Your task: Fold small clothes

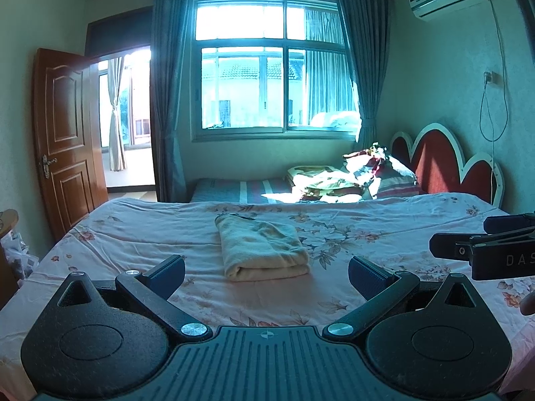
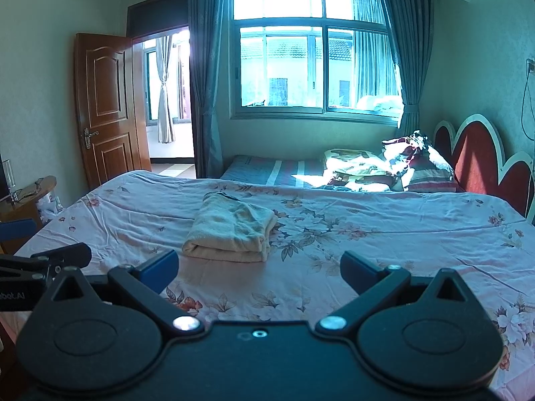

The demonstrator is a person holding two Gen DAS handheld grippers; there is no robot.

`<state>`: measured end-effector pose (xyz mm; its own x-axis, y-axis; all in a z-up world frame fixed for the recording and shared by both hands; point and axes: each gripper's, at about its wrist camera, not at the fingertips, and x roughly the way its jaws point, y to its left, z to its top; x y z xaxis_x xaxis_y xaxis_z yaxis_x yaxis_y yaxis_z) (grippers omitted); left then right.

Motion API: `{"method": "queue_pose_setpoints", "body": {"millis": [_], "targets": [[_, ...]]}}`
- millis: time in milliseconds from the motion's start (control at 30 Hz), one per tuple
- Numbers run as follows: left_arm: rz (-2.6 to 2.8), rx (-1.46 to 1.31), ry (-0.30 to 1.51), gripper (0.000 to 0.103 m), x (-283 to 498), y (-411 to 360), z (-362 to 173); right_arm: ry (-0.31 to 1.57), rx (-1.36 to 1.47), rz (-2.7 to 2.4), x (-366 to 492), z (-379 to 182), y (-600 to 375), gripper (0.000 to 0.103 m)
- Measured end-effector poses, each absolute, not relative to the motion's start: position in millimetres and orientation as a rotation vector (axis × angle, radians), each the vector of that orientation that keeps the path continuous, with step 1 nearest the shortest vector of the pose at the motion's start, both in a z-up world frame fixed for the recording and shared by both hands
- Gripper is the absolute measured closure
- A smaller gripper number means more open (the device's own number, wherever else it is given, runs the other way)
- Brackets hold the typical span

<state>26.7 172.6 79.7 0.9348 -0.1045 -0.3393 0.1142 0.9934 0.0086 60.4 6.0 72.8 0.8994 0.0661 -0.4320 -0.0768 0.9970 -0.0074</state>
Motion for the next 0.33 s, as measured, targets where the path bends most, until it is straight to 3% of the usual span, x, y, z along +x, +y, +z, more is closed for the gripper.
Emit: {"method": "queue_pose_setpoints", "body": {"millis": [333], "targets": [[-0.124, 0.048, 0.322, 0.0, 24.1, 169.7, 82.6, 0.449, -0.026, 0.088, 59.8, 72.7, 5.2, 0.001]]}}
